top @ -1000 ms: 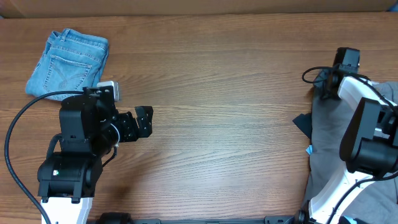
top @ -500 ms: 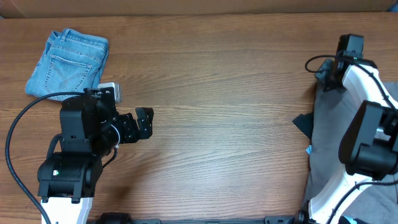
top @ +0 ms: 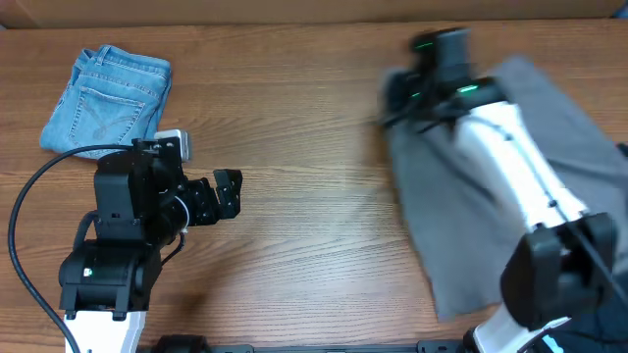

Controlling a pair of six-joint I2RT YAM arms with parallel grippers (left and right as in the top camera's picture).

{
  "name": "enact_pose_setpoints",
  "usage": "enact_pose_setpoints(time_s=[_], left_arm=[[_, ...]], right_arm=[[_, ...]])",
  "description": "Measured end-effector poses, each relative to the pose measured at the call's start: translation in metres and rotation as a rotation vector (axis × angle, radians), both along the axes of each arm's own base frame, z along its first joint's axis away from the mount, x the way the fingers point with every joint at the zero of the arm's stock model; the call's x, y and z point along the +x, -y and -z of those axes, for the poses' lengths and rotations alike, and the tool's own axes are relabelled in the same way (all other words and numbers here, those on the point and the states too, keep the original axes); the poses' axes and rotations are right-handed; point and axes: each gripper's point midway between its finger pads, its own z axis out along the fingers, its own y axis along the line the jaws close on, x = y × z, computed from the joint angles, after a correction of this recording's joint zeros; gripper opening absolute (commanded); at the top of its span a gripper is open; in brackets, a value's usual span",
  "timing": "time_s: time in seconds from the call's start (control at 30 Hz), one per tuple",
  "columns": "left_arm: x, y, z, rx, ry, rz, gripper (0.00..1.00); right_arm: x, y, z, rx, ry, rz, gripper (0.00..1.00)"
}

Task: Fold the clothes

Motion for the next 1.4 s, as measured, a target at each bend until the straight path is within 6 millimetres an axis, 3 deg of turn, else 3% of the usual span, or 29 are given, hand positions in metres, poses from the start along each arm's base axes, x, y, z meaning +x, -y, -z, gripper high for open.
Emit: enact_pose_setpoints(time_s=[0.03,0.07,0.13,0.17,0.27,0.43,0.6,0.7,0.73,0.83,0.9,1.0,1.27,1.4], left_arm=[[0.001,0.0,-0.004,0.0,0.009,0.0,1.0],[0.001,0.0,-0.006,0.001,0.013,-0.001,1.0],[0.003,-0.001,-0.014,0.003,0.036,-0.006,1.0],[0.003,-0.001,-0.018,0.003,0.044,-0.006,1.0],[0.007,-0.001,-0.028,0.003,0.077,-0.008,1.0],[0.023,0.012,-0.027,0.002,0.088,0.034,1.0],[0.069,0.071,0.003,0.012,0.07,0.192,1.0],[0.095,0.117,0.04,0.036,0.053,0.31,1.0],[0.108,0.14,0.065,0.045,0.033,0.36,1.0],[0.13,0.168,0.099,0.039,0.033,0.407,0.93],[0.147,0.184,0.124,0.004,0.038,0.418,0.96],[0.17,0.198,0.143,-0.05,0.083,0.4,0.94],[0.189,0.212,0.206,-0.111,-0.016,0.35,0.81],[0.189,0.22,0.224,-0.123,-0.049,0.344,0.69]], right_arm=[[-0.024,-0.051,-0.004,-0.013,0.008,-0.125,0.77],[-0.036,-0.072,-0.008,-0.024,0.017,-0.163,0.77],[-0.053,-0.094,-0.02,-0.035,0.04,-0.189,0.79],[-0.056,-0.094,-0.026,-0.034,0.05,-0.18,0.79],[-0.051,-0.069,-0.052,-0.024,0.092,-0.087,0.79],[-0.048,0.001,-0.108,0.014,0.183,0.097,0.81],[-0.086,0.036,-0.174,0.07,0.3,0.169,0.84],[-0.11,0.052,-0.198,0.096,0.339,0.2,0.84],[-0.122,0.06,-0.207,0.104,0.35,0.22,0.84],[-0.138,0.067,-0.209,0.111,0.332,0.239,0.84],[-0.148,0.07,-0.203,0.101,0.295,0.245,0.84],[-0.154,0.071,-0.193,0.088,0.25,0.25,0.84],[-0.161,0.073,-0.184,0.074,0.205,0.254,0.84],[-0.164,0.074,-0.181,0.069,0.187,0.255,0.84]])
